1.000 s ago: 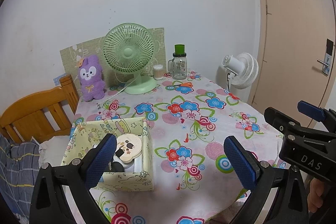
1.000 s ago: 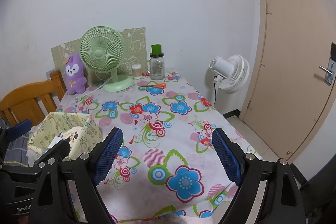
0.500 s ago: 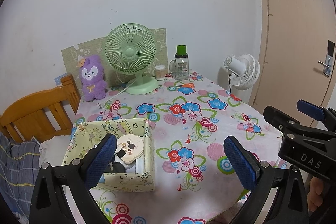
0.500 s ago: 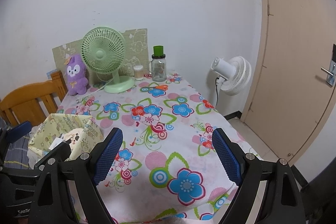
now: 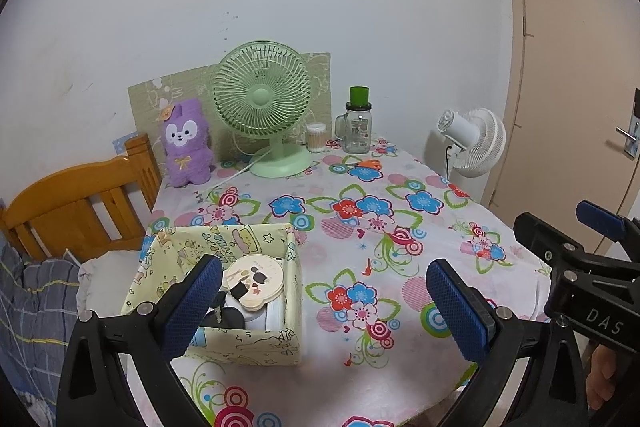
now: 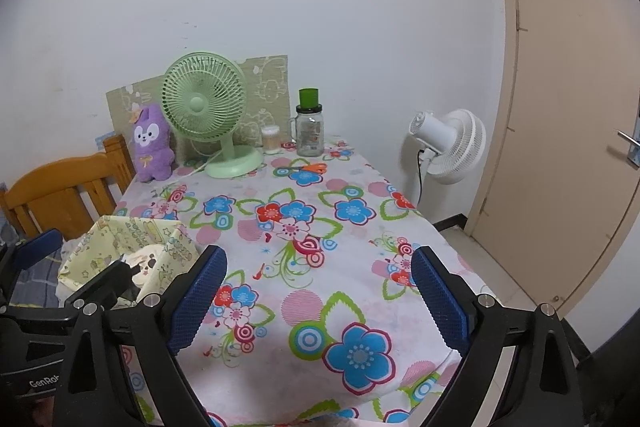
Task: Organize rigid objects
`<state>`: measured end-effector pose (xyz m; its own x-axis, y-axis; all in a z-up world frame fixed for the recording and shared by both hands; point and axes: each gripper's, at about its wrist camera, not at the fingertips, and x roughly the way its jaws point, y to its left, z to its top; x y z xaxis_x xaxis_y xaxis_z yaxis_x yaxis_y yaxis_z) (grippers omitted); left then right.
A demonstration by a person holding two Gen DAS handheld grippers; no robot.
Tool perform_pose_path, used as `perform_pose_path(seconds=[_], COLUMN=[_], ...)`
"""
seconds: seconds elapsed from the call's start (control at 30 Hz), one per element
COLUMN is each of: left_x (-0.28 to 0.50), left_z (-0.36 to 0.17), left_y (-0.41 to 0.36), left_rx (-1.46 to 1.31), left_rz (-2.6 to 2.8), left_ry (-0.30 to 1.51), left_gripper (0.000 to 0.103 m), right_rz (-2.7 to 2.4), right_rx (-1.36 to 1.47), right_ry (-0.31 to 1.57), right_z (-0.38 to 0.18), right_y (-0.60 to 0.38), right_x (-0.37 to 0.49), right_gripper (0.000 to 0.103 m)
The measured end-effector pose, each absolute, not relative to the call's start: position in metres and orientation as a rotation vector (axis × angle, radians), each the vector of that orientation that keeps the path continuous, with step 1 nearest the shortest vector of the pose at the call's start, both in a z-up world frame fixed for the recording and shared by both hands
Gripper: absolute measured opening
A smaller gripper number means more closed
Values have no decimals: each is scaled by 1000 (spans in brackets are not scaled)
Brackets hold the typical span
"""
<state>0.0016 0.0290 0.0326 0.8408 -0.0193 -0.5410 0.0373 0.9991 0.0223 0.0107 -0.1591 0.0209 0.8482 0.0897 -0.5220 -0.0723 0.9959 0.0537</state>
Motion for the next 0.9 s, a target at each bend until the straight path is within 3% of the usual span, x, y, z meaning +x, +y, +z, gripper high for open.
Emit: perform_pose_path(seconds=[0.9], left_x=[4], left_z=[30], left_y=[37], left_rx=[17], left_rz=[-10], left_ry=[575], left_gripper=[103], right_rz=[104], right_rx=[31], right_ry=[540], right_z=[22], right_y=[-157], right_x=[10], right_gripper=[95])
